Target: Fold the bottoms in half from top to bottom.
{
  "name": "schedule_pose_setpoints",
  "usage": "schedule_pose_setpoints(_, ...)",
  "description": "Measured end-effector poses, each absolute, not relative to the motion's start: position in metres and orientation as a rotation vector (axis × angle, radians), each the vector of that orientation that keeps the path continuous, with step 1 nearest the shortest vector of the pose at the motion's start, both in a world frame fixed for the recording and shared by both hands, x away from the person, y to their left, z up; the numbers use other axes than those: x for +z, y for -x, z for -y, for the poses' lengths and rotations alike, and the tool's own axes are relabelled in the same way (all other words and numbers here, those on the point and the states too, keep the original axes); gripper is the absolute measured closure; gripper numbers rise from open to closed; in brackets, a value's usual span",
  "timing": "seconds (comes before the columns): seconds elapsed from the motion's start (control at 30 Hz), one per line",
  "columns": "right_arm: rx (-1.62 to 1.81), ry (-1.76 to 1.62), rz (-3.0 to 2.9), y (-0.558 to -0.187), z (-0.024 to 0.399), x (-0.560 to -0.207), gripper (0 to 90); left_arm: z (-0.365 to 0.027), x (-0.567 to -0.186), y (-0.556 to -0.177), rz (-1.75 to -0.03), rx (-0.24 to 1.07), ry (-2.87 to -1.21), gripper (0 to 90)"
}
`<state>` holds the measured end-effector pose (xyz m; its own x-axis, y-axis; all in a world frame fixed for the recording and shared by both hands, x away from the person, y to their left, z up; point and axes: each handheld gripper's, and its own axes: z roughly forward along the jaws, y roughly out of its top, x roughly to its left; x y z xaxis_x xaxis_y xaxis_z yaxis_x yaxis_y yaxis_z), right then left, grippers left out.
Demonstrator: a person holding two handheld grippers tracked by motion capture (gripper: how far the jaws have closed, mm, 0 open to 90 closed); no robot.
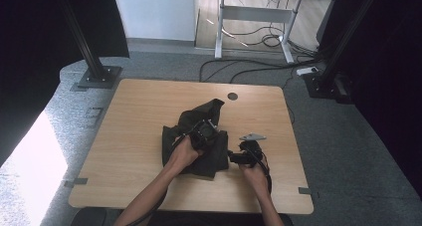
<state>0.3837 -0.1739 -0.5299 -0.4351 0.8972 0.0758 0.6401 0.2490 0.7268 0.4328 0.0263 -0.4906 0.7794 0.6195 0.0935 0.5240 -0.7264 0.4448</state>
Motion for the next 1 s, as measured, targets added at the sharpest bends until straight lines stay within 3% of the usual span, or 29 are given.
schedule_pose_setpoints(0.37, 0.992, -1.469, -2.138, -0.380, 0.202, -0.540, 24.8, -0.047, -0.443, -0.441, -0.878, 0.133, -2.340, 41.4)
schedule_pose_setpoints(0.63, 0.977, -1.473, -2.119, -0.381, 0.213, -0.549, 22.6, -0.077, -0.396, -0.441, -0.861, 0.216, -2.258, 27.6)
schedule_pose_setpoints(0.8, 0.945, -1.385, -2.121, -0.379, 0.209, -0.554, 13.4, -0.106, -0.372, -0.446, -0.899, 0.317, -2.217, 22.4)
schedule_pose_setpoints(1.0, 0.949, -1.387, -2.115, -0.379, 0.207, -0.555, 12.4, -0.149, -0.368, -0.464, -0.999, 0.433, -2.182, 15.4)
